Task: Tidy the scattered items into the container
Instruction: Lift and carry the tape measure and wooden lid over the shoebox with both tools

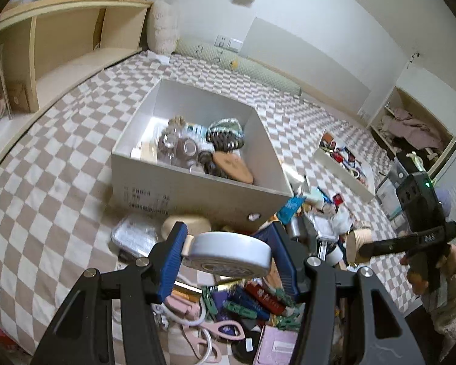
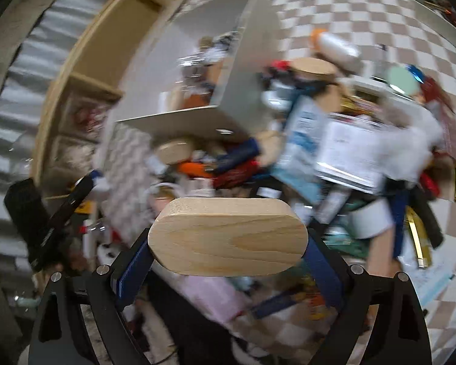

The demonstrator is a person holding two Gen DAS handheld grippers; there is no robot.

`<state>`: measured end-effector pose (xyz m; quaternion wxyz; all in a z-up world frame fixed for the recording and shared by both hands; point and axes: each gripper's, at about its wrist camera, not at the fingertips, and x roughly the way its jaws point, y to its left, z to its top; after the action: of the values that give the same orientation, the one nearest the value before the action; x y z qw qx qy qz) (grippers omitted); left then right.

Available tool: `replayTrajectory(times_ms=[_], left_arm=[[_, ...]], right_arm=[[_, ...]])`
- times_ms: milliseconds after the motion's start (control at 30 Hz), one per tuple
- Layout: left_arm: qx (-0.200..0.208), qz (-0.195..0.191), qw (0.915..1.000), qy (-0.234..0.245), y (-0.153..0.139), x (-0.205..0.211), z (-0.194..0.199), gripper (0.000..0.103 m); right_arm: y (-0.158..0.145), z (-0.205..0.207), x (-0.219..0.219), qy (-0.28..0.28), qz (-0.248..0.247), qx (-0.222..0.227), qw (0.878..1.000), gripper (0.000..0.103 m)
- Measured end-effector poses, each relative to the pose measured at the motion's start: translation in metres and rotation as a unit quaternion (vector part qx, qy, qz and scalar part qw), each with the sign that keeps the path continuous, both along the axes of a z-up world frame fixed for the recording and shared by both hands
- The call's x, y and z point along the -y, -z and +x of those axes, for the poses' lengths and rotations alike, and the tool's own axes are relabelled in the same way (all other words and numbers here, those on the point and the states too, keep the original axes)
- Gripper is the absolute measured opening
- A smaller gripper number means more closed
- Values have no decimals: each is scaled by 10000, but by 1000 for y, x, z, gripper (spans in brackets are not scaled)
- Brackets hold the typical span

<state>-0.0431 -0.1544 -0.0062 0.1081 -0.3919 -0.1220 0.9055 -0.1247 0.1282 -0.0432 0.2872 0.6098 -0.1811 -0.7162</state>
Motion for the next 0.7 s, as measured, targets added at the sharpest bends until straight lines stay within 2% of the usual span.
replayTrajectory(times_ms=[267, 433, 567, 700], left_arm=[[-288, -37, 9995, 112, -29, -2, -28, 55], [-398, -159, 9989, 179, -47, -5, -64, 55], [-328, -420, 9984, 189, -45, -10, -93, 55], [-105, -722, 9973, 91, -28, -9, -121, 55]], right_arm=[[-46, -5, 28, -195, -457, -377, 9981, 94], [-66, -15, 33, -121, -647, -581, 9961, 94], [-73, -25, 31, 55, -717, -675, 9951, 94], [-72, -37, 28, 222, -759, -669, 9946, 94]])
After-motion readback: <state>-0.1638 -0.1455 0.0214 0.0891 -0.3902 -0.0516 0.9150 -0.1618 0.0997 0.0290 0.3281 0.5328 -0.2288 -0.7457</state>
